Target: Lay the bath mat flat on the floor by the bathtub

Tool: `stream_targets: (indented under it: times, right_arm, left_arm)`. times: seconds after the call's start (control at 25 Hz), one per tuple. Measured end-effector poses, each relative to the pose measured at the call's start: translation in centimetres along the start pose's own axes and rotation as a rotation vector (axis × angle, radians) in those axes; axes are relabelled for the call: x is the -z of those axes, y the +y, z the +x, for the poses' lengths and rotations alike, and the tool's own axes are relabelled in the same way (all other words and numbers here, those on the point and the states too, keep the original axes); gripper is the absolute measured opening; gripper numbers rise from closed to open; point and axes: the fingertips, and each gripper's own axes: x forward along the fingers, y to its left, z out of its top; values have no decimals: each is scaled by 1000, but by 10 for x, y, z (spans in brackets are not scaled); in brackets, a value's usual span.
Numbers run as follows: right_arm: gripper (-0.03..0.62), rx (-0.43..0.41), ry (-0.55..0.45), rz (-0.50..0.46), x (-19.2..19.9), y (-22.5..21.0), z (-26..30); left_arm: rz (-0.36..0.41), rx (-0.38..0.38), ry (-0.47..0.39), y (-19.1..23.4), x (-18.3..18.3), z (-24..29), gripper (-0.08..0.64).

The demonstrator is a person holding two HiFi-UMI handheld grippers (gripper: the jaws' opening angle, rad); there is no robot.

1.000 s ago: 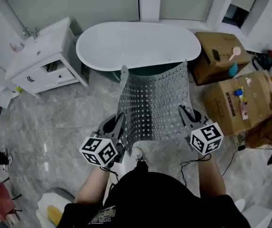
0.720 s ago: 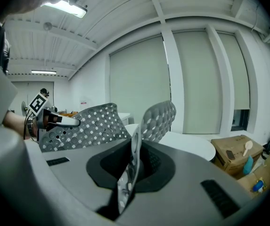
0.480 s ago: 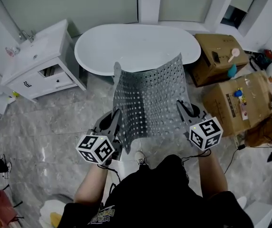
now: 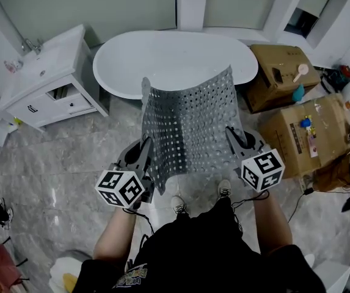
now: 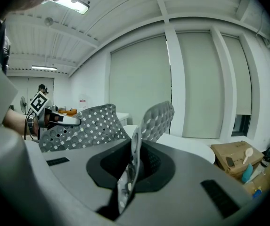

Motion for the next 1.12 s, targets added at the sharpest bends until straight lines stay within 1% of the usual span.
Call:
stream_targets:
  times: [0.28, 0.4, 0.56, 0.76, 1.12]
  right_arm:
    - [32, -9, -9, -3, 2, -46, 1]
    - [32, -23, -12, 7, 5, -74, -2]
    - [32, -45, -6, 18, 12, -114, -7]
    - [32, -78, 2, 17, 23, -168, -12]
    - [32, -129, 24, 34, 51, -241, -2]
  left_arm:
    - [10, -40, -11, -15, -2, 33, 31]
    - [16, -60, -18, -29, 0, 54, 31]
    - [2, -89, -33, -50, 6, 83, 31]
    - [-13, -123, -38, -78, 18, 123, 31]
    - [-20, -171, -29, -108, 45, 188, 31]
